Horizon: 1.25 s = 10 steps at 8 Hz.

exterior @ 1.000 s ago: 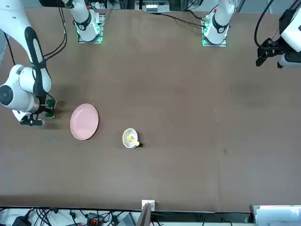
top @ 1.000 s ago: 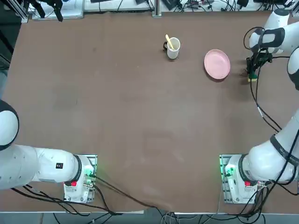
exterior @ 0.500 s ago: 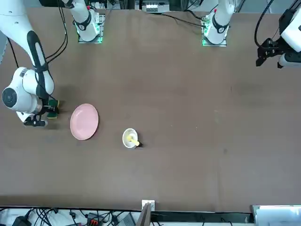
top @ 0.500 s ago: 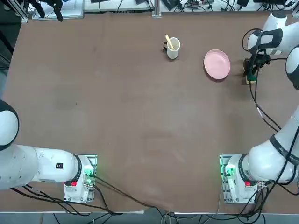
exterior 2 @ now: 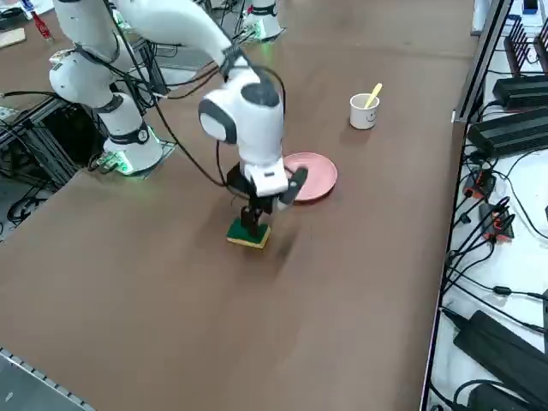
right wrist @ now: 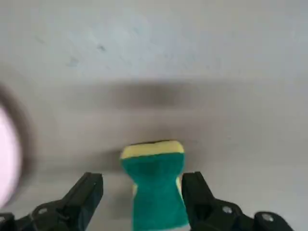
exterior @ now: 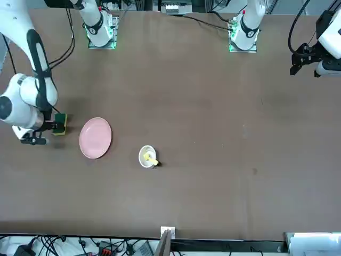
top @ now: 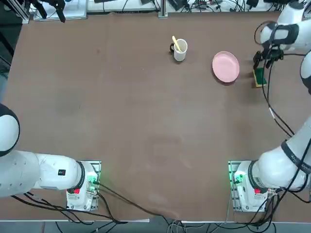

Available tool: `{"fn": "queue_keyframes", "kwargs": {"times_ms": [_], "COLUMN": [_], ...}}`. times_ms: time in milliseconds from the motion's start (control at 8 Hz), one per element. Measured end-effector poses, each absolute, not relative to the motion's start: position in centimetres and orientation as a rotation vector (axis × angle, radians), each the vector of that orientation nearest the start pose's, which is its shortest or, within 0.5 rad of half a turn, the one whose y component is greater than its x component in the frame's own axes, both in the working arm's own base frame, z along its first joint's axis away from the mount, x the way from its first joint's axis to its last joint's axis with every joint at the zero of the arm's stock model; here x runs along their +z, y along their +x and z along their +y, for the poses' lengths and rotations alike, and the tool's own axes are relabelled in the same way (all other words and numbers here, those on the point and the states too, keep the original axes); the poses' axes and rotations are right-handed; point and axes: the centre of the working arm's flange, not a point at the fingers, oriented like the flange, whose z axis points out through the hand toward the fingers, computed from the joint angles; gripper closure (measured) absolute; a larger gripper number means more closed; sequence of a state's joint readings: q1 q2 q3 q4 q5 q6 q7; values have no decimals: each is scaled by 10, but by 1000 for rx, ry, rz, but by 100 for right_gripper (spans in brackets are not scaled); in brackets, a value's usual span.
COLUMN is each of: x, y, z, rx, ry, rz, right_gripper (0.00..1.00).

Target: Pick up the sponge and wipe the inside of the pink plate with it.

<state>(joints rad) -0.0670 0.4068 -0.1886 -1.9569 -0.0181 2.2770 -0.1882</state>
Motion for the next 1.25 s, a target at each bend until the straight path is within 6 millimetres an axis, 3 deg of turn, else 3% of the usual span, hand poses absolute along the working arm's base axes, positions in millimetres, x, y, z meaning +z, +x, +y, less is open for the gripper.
{"fn": "queue_keyframes", "kwargs": {"times_ms": [125, 375, 625, 750, 1000, 1250], "x": [303, 399, 493, 523, 560, 605], "y": [598, 618, 634, 638, 630, 605], "z": [-144, -132, -105, -85, -51, -38], "rx": [141, 138, 69, 30, 54, 43], "ry": [-3180, -3149, -3123, -3116, -3113, -3111], "rz": [83, 66, 12, -29, -41, 25], "right_gripper": [0, 0, 0, 0, 0, 0]}}
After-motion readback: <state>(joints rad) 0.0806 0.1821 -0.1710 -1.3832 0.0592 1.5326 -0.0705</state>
